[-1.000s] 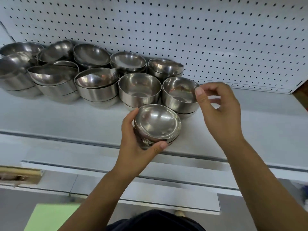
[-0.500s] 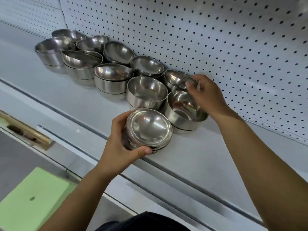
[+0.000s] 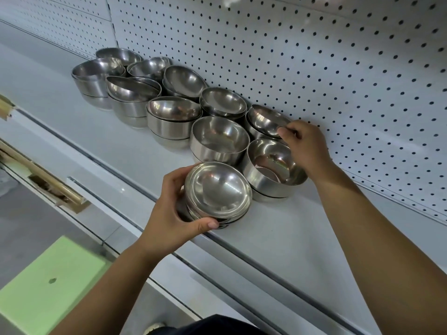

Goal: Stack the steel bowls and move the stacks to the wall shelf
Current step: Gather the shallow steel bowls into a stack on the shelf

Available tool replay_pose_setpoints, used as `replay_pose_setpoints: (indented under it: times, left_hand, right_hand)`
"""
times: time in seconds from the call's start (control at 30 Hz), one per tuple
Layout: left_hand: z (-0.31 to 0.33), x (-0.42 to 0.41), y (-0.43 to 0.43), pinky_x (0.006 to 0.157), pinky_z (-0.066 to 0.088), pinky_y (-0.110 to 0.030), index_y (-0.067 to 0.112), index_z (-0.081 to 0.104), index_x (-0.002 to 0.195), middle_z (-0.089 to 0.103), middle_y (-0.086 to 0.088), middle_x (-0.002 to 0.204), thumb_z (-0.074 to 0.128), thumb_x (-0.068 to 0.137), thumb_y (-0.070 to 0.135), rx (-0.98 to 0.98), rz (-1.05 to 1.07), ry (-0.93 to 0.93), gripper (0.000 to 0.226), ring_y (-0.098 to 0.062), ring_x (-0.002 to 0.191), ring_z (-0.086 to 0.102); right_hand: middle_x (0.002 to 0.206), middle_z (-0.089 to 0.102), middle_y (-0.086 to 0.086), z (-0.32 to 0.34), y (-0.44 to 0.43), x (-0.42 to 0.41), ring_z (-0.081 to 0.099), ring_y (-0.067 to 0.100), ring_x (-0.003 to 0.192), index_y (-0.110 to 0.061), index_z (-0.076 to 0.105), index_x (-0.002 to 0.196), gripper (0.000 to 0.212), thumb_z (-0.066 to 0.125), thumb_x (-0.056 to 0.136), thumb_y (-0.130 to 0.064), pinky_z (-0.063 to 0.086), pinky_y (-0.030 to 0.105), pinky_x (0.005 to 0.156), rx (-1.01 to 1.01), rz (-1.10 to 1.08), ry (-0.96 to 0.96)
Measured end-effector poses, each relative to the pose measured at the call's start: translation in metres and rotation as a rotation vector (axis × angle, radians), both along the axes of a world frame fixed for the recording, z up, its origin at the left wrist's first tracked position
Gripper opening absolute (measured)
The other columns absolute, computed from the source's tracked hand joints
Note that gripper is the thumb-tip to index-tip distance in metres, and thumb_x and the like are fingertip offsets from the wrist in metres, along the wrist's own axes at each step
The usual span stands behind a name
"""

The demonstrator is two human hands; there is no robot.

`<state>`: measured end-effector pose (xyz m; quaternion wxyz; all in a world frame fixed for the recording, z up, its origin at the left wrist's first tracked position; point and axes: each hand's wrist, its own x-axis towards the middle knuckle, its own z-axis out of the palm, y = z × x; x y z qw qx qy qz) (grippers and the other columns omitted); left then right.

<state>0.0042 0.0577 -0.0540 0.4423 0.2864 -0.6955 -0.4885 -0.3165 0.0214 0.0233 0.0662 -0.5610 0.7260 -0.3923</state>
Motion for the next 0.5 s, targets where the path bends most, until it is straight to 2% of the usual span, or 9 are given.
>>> replay_pose_setpoints:
  times: [0.07,0.13,0.2,0.27,0.37,0.43,0.5]
  left_hand:
    - [0.0,0.001,0.0,0.103,0.05,-0.026,0.04,0.033,0.144,0.048,0.012,0.148,0.085,0.063,0.068,0.002,-0.011,-0.01,0.101,-0.017,0.136,0.052]
    - [0.0,0.002,-0.002,0.103,0.05,-0.025,0.038,0.032,0.146,0.048,0.01,0.149,0.084,0.064,0.068,-0.007,-0.015,-0.021,0.101,-0.019,0.137,0.051]
    - [-0.002,0.003,-0.004,0.104,0.049,-0.026,0.033,0.031,0.147,0.047,0.008,0.15,0.083,0.065,0.068,-0.016,-0.02,-0.033,0.104,-0.02,0.139,0.05]
    - [-0.003,0.004,-0.005,0.106,0.048,-0.027,0.031,0.031,0.148,0.046,0.009,0.151,0.084,0.064,0.068,-0.011,-0.026,-0.037,0.106,-0.018,0.139,0.049]
    - [-0.002,0.007,-0.006,0.106,0.049,-0.031,0.036,0.031,0.148,0.045,0.016,0.151,0.086,0.06,0.068,0.01,-0.034,-0.034,0.108,-0.013,0.139,0.049]
    - [-0.004,0.007,-0.007,0.105,0.049,-0.036,0.041,0.031,0.146,0.045,0.018,0.149,0.089,0.059,0.063,0.018,-0.046,-0.05,0.106,-0.012,0.137,0.05]
    - [-0.005,0.009,-0.009,0.104,0.052,-0.039,0.044,0.032,0.144,0.047,0.018,0.148,0.09,0.059,0.051,0.035,-0.061,-0.059,0.103,-0.014,0.136,0.052]
  right_hand:
    - [0.079,0.062,-0.011,0.001,0.0,-0.001,0.055,0.001,0.072,-0.01,0.073,0.103,0.021,0.066,0.1,-0.029,0.041,0.019,0.067,-0.018,-0.009,0.007]
    - [0.083,0.065,-0.007,0.005,0.002,0.001,0.059,0.01,0.076,-0.011,0.072,0.103,0.019,0.066,0.099,-0.029,0.045,0.026,0.072,-0.028,-0.002,-0.012]
    - [0.091,0.068,-0.003,0.011,0.007,0.006,0.064,0.015,0.086,-0.011,0.072,0.105,0.02,0.067,0.099,-0.029,0.048,0.026,0.076,-0.063,-0.001,-0.036]
    - [0.096,0.071,-0.004,0.022,0.019,0.017,0.066,0.009,0.087,-0.013,0.071,0.107,0.019,0.066,0.099,-0.03,0.048,0.017,0.077,-0.117,-0.005,-0.068]
    - [0.097,0.072,-0.014,0.036,0.043,0.041,0.063,-0.011,0.086,-0.021,0.071,0.105,0.011,0.066,0.099,-0.029,0.043,0.003,0.074,-0.159,-0.021,-0.139]
    - [0.094,0.071,-0.023,0.039,0.062,0.059,0.063,-0.016,0.088,-0.03,0.069,0.1,0.006,0.068,0.098,-0.024,0.041,0.0,0.075,-0.169,-0.009,-0.203]
    - [0.089,0.072,-0.029,0.039,0.08,0.077,0.064,-0.016,0.089,-0.037,0.068,0.096,0.021,0.069,0.097,-0.016,0.044,0.002,0.077,-0.192,0.011,-0.236]
